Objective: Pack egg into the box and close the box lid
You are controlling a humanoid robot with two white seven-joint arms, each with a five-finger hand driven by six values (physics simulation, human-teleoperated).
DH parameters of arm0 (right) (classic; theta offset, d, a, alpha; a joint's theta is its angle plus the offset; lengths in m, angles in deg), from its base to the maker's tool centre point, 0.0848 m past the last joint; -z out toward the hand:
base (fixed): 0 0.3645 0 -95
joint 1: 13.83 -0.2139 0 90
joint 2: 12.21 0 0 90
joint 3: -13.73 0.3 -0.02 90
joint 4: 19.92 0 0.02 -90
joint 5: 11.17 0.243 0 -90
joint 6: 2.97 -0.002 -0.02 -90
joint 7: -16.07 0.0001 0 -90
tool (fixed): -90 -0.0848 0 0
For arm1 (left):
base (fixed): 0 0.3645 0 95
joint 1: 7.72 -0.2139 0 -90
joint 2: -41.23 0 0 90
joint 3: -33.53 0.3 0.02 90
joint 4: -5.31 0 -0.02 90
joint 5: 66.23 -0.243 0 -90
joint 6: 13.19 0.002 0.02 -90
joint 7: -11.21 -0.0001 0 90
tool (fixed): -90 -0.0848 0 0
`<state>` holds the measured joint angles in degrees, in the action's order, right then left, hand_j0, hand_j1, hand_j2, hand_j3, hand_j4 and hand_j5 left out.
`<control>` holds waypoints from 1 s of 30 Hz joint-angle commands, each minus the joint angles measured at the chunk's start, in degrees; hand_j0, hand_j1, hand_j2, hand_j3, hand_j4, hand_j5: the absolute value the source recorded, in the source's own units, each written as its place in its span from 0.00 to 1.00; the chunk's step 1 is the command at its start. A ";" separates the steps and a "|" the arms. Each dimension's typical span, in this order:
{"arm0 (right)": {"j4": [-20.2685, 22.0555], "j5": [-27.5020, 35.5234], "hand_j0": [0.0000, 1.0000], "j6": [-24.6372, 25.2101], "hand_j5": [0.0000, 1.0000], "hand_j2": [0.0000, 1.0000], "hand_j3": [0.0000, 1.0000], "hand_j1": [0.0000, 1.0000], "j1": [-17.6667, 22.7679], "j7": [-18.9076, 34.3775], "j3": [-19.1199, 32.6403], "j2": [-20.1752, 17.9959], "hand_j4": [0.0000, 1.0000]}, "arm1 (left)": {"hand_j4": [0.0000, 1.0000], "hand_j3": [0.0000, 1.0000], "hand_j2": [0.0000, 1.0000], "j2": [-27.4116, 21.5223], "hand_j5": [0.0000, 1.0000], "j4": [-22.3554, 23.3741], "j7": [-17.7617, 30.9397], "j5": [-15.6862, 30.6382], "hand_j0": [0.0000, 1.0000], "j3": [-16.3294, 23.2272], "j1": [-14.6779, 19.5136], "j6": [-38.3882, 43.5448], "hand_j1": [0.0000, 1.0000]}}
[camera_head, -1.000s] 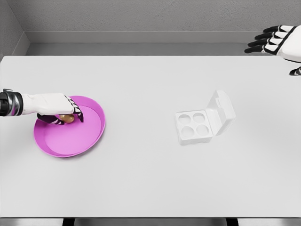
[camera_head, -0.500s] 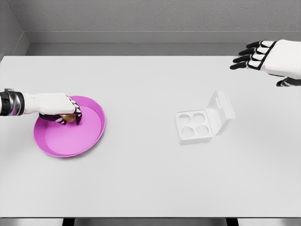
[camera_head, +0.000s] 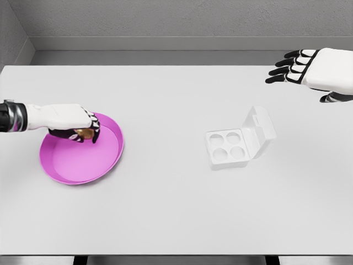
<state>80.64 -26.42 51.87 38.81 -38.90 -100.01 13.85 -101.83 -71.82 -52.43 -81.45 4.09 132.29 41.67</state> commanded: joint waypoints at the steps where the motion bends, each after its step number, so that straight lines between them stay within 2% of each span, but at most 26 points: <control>1: -0.01 0.22 1.00 0.16 1.00 1.00 1.00 1.00 0.00 -0.03 0.02 -0.05 1.00 | 0.40 0.40 0.40 0.15 0.40 -1.62 0.01 1.25 0.40 -0.17 0.00 0.14 0.40; 17: -0.01 0.22 1.00 0.16 1.00 1.00 1.00 1.00 -0.79 -0.03 0.10 -0.49 1.00 | 0.40 0.40 0.40 2.79 0.40 -6.10 0.01 4.15 0.40 -0.26 2.28 0.14 0.40; 30: -0.10 0.22 1.00 0.16 1.00 1.00 1.00 1.00 -0.88 -0.03 0.10 -0.49 1.00 | 0.40 0.40 0.40 9.55 0.40 -6.01 0.01 4.76 0.40 -0.17 4.04 0.14 0.40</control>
<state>80.55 -26.41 51.87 37.93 -38.90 -99.94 13.43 -93.40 -77.88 -52.35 -77.13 3.98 136.42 41.66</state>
